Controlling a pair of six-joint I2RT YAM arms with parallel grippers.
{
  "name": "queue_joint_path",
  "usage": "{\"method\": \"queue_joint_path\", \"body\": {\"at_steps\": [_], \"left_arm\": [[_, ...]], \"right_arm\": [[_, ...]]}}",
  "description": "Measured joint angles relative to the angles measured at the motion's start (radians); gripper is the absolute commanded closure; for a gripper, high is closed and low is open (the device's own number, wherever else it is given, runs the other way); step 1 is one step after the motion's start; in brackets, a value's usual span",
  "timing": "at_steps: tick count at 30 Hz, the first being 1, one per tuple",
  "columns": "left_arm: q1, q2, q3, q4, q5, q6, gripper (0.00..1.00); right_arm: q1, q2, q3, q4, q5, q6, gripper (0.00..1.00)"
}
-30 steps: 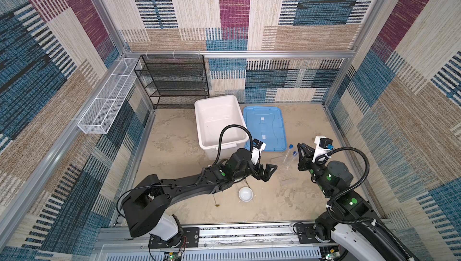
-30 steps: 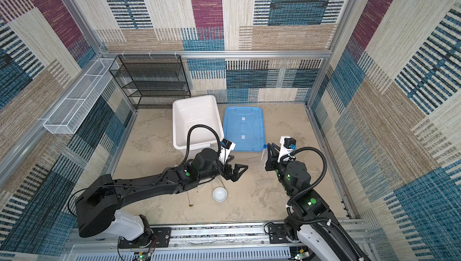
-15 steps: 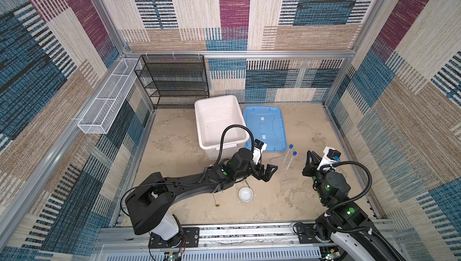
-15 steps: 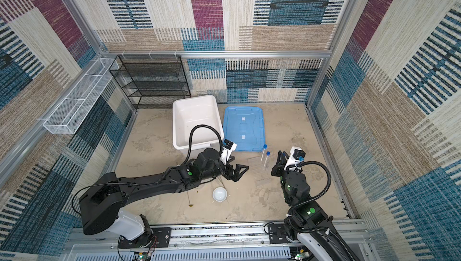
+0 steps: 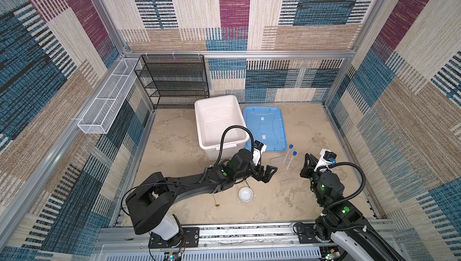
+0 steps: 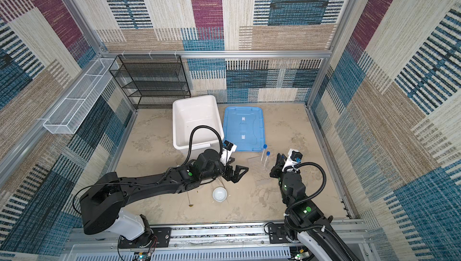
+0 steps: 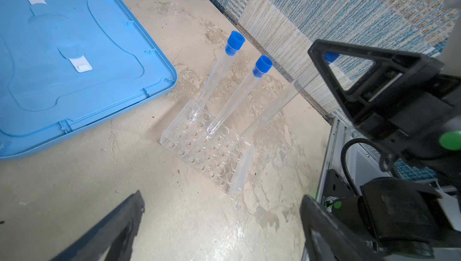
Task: Organize the chemistry lab equipment
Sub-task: 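Lower the tube into the clear rack and open the right gripper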
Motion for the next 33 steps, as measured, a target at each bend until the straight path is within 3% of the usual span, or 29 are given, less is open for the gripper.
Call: {"method": "queue_joint_path", "body": {"at_steps": [18, 33], "left_arm": [[0.000, 0.008, -0.005, 0.011, -0.001, -0.007, 0.01], [0.000, 0.034, 0.011, 0.013, 0.000, -0.007, 0.01]], "right_arm": [[0.000, 0.032, -0.066, 0.091, 0.011, 0.001, 0.89], [0.000, 0.080, -0.065, 0.141, -0.011, -0.069, 0.86]]}}
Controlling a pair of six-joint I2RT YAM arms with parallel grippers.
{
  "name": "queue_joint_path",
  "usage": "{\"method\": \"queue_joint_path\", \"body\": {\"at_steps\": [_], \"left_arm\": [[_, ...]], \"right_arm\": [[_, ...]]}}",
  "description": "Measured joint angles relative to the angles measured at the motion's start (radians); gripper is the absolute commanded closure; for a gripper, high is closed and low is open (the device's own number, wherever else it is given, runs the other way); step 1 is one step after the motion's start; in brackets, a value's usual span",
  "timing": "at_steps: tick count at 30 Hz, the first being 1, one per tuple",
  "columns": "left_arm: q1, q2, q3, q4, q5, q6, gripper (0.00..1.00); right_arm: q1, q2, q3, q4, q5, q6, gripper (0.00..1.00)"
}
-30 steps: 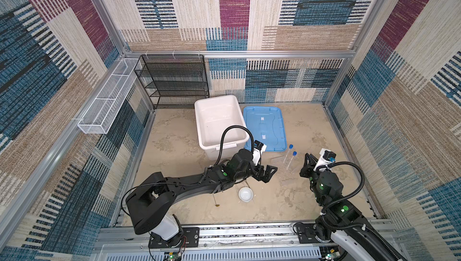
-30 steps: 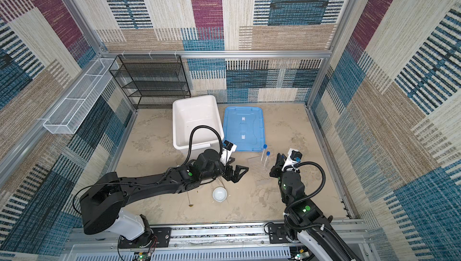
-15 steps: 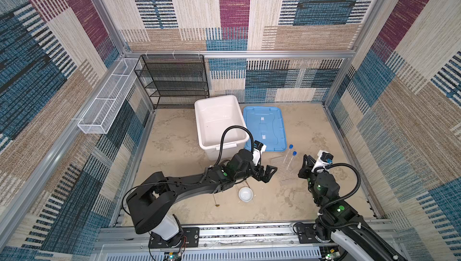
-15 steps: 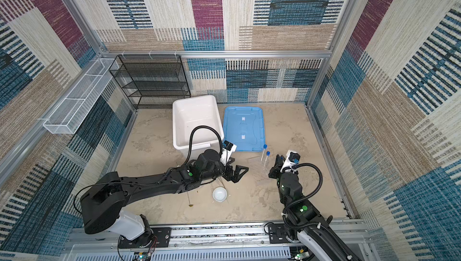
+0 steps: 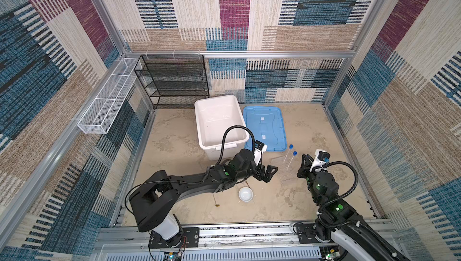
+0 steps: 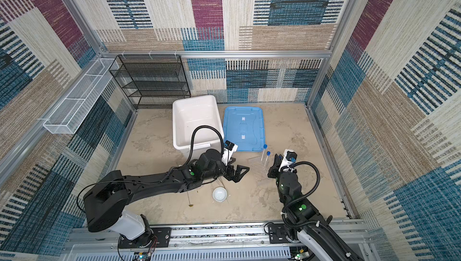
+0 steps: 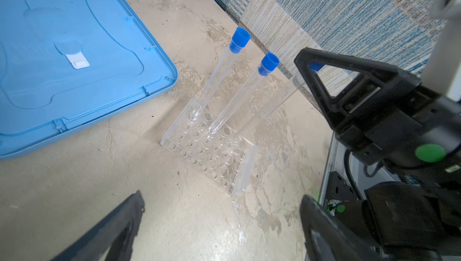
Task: Organize the chemistry lab equipment
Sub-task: 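Lower the tube into the clear rack and open the right gripper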
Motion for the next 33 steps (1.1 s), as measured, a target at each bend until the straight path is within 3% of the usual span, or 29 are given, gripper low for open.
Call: {"method": "queue_joint_path", "body": {"at_steps": [6, 10, 24, 33], "left_arm": [[0.000, 0.002, 0.002, 0.002, 0.000, -0.003, 0.01], [0.000, 0.001, 0.002, 0.003, 0.000, -0.003, 0.01], [0.000, 0.002, 0.002, 0.016, -0.003, -0.003, 0.01], [0.001, 0.013, 0.002, 0.017, -0.003, -0.003, 0.01]], "right_arm": [[-0.001, 0.022, 0.005, 0.010, -0.001, 0.000, 0.72], [-0.001, 0.024, 0.005, 0.006, -0.002, -0.001, 0.68], [0.000, 0.056, 0.005, 0.014, -0.047, -0.018, 0.84], [0.005, 0.105, 0.021, 0.029, -0.053, -0.033, 0.82]]}}
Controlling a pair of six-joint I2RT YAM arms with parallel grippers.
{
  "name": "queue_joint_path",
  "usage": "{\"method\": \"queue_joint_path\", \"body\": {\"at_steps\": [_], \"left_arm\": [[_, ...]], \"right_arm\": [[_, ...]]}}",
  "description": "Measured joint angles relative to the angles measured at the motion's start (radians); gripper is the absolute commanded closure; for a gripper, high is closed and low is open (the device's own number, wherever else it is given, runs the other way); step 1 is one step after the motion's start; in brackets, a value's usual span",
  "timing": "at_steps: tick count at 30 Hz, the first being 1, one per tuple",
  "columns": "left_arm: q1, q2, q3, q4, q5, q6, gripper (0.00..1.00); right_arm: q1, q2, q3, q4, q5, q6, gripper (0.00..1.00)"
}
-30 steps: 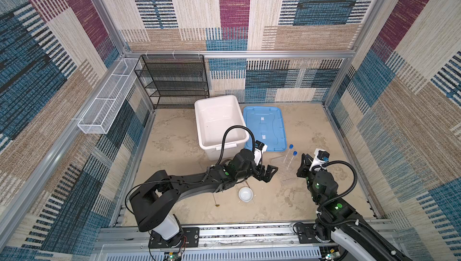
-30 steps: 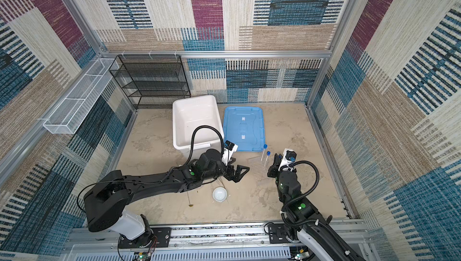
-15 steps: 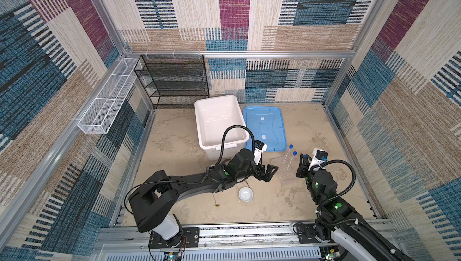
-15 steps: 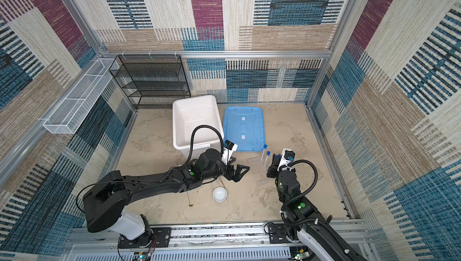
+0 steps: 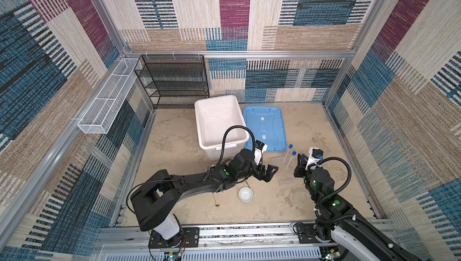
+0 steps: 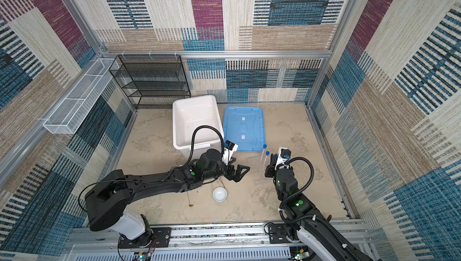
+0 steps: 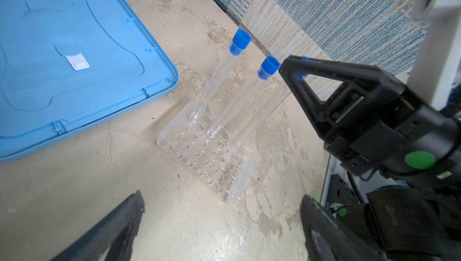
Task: Organize the chemistry lab equipment
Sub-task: 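Lower the tube into the clear rack and open the right gripper, then move the left gripper to the white bin while the right nears the lid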
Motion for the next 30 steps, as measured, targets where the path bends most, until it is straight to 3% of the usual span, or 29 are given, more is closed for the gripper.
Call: {"method": "queue_joint_path", "body": {"at_steps": [10, 16, 21, 28, 30], "left_arm": [[0.002, 0.009, -0.005, 0.003, 0.000, 0.000, 0.01], [0.002, 0.016, -0.005, 0.004, 0.000, 0.000, 0.01], [0.003, 0.016, -0.005, 0.005, 0.000, 0.000, 0.01], [0.008, -0.019, -0.004, -0.010, -0.004, -0.001, 0.01], [0.010, -0.053, 0.004, -0.027, -0.019, -0.003, 0.01]], "right_arm": [[0.012, 0.039, 0.016, 0.013, -0.008, -0.015, 0.80], [0.021, 0.073, 0.023, 0.018, -0.008, -0.026, 0.68], [0.021, 0.014, 0.023, 0.014, -0.004, -0.025, 0.61], [0.021, -0.028, 0.097, -0.046, 0.008, 0.010, 0.17], [0.021, -0.047, 0.139, -0.060, 0.020, 0.026, 0.09]]}}
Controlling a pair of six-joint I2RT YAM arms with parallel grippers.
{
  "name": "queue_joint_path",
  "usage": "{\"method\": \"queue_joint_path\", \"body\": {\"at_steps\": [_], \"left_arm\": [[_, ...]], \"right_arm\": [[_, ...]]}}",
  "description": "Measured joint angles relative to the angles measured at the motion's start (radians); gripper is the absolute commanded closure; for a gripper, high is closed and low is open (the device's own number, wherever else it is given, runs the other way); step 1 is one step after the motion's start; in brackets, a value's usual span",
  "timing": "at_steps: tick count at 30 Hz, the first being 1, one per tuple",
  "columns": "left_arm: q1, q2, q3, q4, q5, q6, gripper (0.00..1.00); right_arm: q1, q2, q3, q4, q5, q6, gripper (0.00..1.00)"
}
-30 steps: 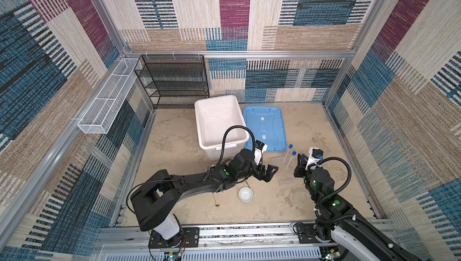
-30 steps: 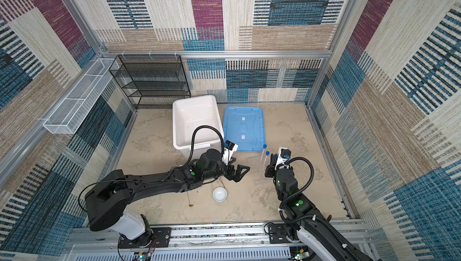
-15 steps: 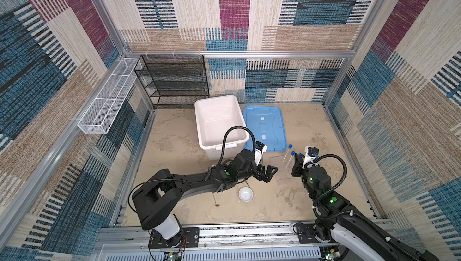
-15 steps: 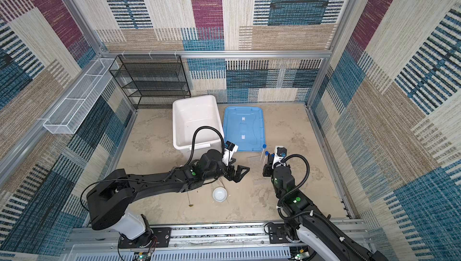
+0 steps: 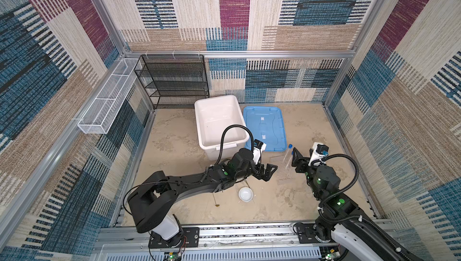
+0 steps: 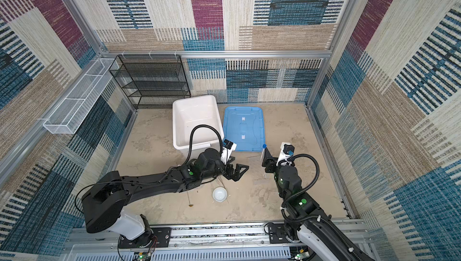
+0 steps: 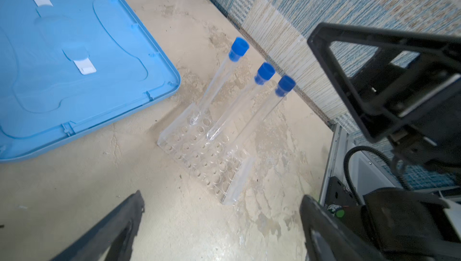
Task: Organize the chemistry lab equipment
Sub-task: 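Move the left gripper to the white bin while the right nears the lid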
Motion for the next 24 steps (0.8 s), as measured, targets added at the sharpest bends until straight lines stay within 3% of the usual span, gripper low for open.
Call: {"method": "queue_joint_path", "body": {"at_steps": [4, 11, 17, 24], "left_arm": [[0.024, -0.082, 0.059, -0.078, -0.002, 0.000, 0.01], [0.177, -0.183, 0.223, -0.308, 0.030, -0.017, 0.01], [0.355, -0.252, 0.368, -0.522, 0.029, -0.021, 0.00], [0.646, -0.167, 0.489, -0.758, -0.075, -0.005, 0.09]], "right_arm": [[0.000, 0.013, 0.118, -0.017, 0.010, 0.010, 0.01], [-0.001, 0.200, 0.370, -0.057, -0.032, -0.005, 0.00], [-0.001, 0.409, 0.534, -0.058, -0.230, -0.065, 0.00], [-0.001, 0.611, 0.706, -0.022, -0.435, -0.109, 0.00]]}}
